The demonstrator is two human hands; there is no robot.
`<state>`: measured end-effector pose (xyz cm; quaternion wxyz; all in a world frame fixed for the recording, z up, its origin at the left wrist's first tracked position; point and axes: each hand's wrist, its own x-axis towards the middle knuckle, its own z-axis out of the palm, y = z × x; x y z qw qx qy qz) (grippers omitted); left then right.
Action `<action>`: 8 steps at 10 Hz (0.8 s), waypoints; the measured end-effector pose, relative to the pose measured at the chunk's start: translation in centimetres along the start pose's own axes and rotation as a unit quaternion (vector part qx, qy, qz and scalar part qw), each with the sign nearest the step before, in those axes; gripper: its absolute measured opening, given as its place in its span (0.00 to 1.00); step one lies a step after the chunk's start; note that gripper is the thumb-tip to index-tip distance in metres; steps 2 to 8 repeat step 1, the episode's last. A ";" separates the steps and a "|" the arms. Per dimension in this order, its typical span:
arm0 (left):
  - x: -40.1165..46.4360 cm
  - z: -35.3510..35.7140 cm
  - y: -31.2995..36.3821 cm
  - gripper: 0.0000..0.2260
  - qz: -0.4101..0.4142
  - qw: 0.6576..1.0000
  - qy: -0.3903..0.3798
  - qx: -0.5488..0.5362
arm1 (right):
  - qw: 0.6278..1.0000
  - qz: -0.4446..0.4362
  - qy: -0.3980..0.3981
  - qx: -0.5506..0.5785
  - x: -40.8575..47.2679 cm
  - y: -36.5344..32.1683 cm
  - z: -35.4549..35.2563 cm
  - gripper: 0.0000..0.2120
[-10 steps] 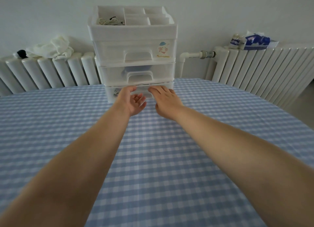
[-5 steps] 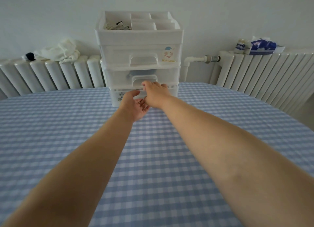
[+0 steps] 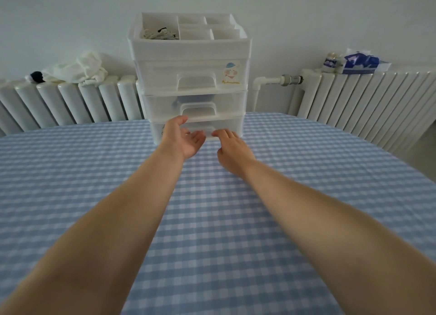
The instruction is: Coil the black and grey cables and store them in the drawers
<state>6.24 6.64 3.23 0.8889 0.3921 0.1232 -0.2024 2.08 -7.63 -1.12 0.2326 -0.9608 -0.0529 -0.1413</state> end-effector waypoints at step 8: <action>-0.5 -0.1 -0.7 0.22 0.011 0.997 0.022 0.074 | 0.999 0.034 0.009 0.038 -1.0 0.5 -0.5 0.21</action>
